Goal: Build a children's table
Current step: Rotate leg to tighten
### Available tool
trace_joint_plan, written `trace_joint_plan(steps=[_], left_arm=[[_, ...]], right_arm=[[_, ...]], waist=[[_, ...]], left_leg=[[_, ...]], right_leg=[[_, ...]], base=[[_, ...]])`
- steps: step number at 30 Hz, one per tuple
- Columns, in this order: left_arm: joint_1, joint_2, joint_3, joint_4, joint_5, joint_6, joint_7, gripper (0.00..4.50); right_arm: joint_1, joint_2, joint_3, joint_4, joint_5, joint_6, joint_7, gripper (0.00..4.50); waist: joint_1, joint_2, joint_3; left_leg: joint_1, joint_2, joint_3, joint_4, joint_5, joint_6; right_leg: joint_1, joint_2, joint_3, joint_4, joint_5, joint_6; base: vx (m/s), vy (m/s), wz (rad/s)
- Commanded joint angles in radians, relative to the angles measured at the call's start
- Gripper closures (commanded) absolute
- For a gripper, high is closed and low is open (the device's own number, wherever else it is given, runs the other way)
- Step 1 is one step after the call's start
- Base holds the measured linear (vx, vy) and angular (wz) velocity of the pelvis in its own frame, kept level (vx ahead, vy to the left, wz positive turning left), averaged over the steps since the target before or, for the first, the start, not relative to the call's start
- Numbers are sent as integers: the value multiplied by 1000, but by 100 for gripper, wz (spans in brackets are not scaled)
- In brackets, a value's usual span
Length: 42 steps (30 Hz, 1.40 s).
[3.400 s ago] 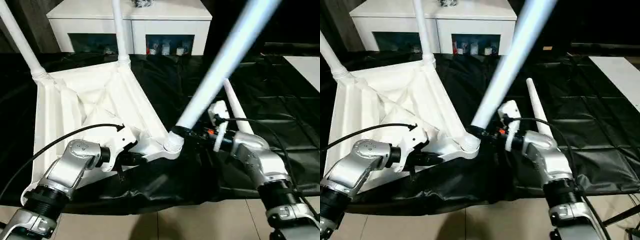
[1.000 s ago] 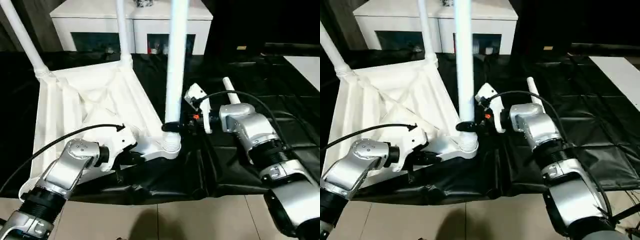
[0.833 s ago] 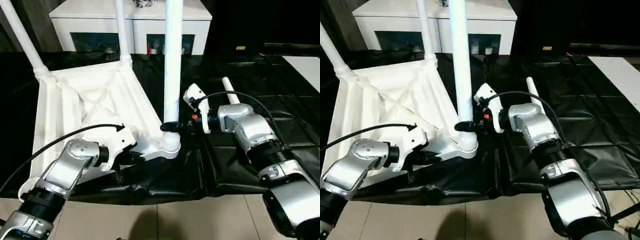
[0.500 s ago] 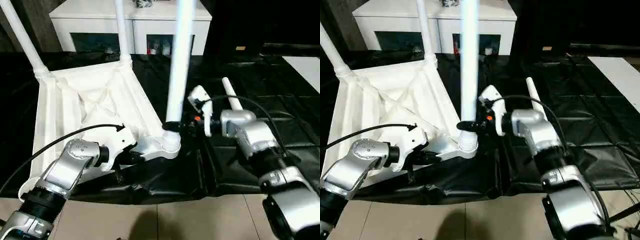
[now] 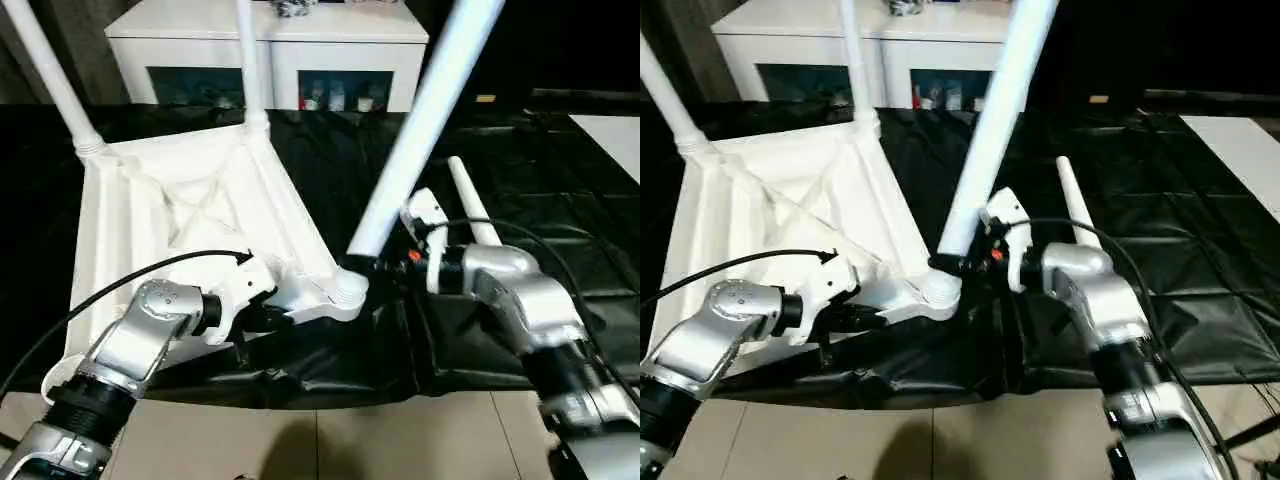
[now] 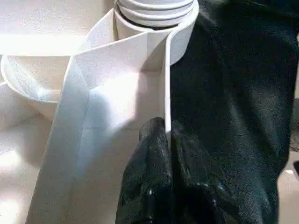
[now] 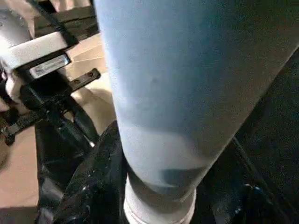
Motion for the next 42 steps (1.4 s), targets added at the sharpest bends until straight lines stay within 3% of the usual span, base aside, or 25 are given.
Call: trace_joint_plan(steps=[1,13,17,22,26,30,33,36,38,39,42], left_arm=[[-36,8,30,-18,-10,-20,17,450],[-54,-12,20,5,2,-33,24,450],[-57,-14,20,8,7,-35,32,450],[-61,-11,22,15,8,-38,31,450],[-66,-9,23,26,12,-44,28,450],[-74,-12,26,41,17,-42,31,450],[-96,-46,50,97,20,-19,100,450],[-112,-94,51,148,51,-1,198,450],[-122,-134,55,170,63,33,265,450],[-134,-171,62,187,69,67,321,450],[-158,-237,69,218,79,121,410,450]], right_arm=[[61,-30,58,13,-50,73,7,269],[-16,2,150,63,-92,106,13,269],[-3,10,186,108,-122,105,14,269],[20,8,206,115,-132,110,15,269],[25,12,210,145,-152,80,-3,269],[12,48,168,178,-164,35,-78,269],[-32,137,64,268,-182,23,-339,269],[-48,194,10,312,-188,31,-497,269],[-61,229,-22,351,-192,35,-602,269],[-74,254,-41,385,-191,32,-672,269],[-103,301,-80,451,-180,14,-785,269]], waist=[[-2,13,-57],[-8,5,-49],[-9,3,-40],[-9,5,-44],[-11,10,-43],[-16,12,-37],[-27,12,-34],[-42,12,-33],[-51,13,-31],[-52,8,-34],[-59,13,-33]], left_leg=[[13,28,-5,-71,-125,17],[12,29,-5,-78,-166,0],[22,31,-9,-89,-257,-22],[21,30,-9,-89,-239,-23],[23,31,-11,-92,-267,-30],[27,28,-11,-95,-332,-40],[26,27,-18,-101,-363,-61],[24,26,-24,-103,-385,-72],[28,26,-26,-105,-415,-75],[30,26,-27,-104,-420,-70],[32,25,-23,-105,-408,-64]], right_leg=[[56,-56,47,-70,58,-253],[53,-60,50,-79,-57,-234],[50,-65,53,-96,-219,-196],[49,-63,53,-95,-189,-191],[47,-62,52,-97,-194,-195],[39,-63,53,-109,-293,-180],[36,-66,51,-115,-381,-155],[35,-68,47,-122,-452,-126],[29,-67,44,-129,-481,-112],[30,-68,44,-132,-480,-108],[23,-67,46,-134,-437,-124]], base=[[0,0,0],[0,0,0],[0,0,0],[0,0,0],[0,0,0],[0,0,0],[0,0,0],[-51,0,-6],[0,0,0],[0,0,0],[0,0,0]])
